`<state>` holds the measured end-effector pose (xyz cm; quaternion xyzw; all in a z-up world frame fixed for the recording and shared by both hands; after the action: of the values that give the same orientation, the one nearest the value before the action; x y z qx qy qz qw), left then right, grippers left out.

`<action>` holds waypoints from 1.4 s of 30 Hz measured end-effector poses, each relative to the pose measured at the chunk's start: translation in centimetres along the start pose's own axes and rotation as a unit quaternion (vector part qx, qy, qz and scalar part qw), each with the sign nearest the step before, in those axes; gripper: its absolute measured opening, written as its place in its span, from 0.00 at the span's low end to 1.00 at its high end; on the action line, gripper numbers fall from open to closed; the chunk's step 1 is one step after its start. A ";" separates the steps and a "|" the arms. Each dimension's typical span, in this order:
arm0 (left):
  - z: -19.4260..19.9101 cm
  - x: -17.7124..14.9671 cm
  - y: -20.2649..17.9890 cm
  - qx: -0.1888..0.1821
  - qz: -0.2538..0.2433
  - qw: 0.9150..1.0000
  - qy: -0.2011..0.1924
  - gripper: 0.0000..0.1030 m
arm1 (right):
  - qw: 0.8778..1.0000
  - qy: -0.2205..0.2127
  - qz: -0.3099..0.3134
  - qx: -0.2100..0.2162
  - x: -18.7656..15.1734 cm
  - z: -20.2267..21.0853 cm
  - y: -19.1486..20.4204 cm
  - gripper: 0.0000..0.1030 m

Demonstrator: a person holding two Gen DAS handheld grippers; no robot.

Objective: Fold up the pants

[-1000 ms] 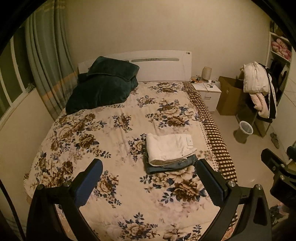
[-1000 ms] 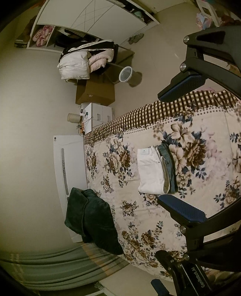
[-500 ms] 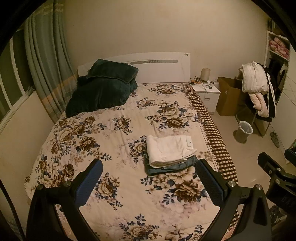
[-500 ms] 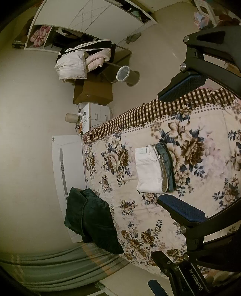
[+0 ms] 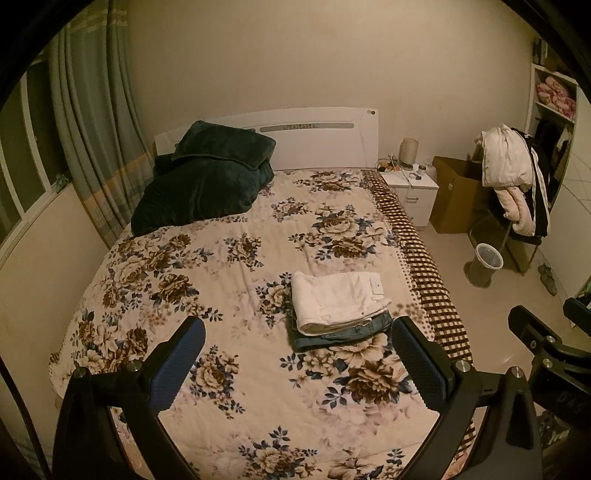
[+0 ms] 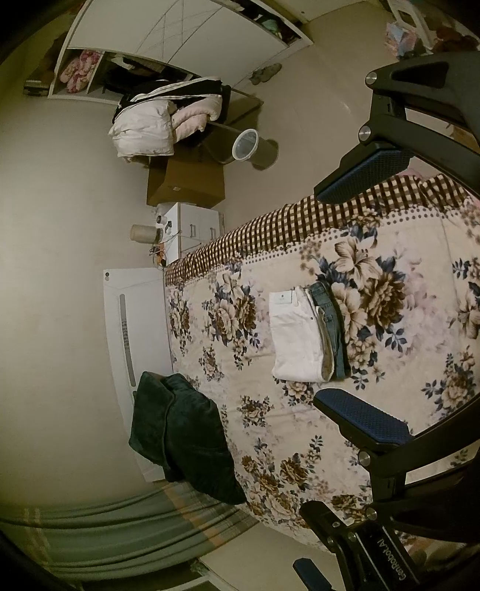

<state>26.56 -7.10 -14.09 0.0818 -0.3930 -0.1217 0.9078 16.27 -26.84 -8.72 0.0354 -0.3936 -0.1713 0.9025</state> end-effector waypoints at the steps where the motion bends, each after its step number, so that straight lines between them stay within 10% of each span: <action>1: 0.0 0.0 0.0 0.002 0.000 1.000 -0.002 1.00 | 1.000 0.000 0.001 0.001 -0.1 0.0 0.0 0.99; 42: 1.4 -0.4 -1.1 0.007 0.002 1.000 0.001 1.00 | 1.000 0.005 -0.009 -0.004 -0.8 1.4 -1.1 0.99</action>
<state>25.08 -8.16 -13.70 0.0872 -0.3933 -0.1175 0.9077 14.46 -27.48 -8.50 0.0357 -0.3884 -0.1804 0.9030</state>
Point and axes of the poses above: each gripper's, at about its wrist camera, not at the fingertips, and z roughly against the way its jaws point, y to its left, x to its top, the point moved 3 cm from there along -z, roughly the way its jaws point, and after that the axes turned 8 degrees about -z, right-handed, at the moved point
